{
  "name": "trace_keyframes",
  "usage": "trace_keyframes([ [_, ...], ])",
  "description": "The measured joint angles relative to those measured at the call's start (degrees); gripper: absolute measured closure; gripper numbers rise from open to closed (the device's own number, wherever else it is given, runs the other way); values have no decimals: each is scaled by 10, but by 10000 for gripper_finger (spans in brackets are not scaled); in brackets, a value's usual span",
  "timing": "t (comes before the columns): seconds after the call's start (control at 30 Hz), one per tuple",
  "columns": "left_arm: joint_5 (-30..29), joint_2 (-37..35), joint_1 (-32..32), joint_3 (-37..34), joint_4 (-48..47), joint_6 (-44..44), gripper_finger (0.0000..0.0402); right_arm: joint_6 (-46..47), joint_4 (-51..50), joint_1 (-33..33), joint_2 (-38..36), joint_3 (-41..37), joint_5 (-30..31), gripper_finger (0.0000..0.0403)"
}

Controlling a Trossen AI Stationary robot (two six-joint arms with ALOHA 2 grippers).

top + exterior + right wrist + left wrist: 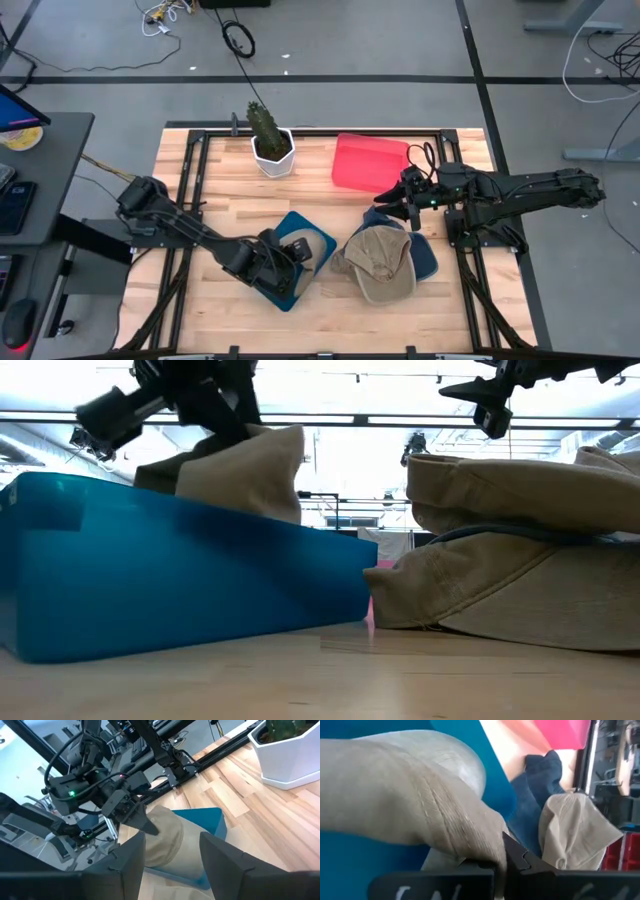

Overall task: Pick & Place hat
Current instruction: Put the brown cap into the blue bin

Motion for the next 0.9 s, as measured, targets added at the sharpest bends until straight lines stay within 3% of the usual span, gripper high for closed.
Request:
trace_keyframes([
  [0.43, -73, 21, 24, 1, 5, 0, 399, 6, 1, 0, 0, 0, 0, 211],
  [0.9, -68, 72, 28, 0, -11, 1, 399, 13, 0, 0, 0, 0, 4, 211],
])
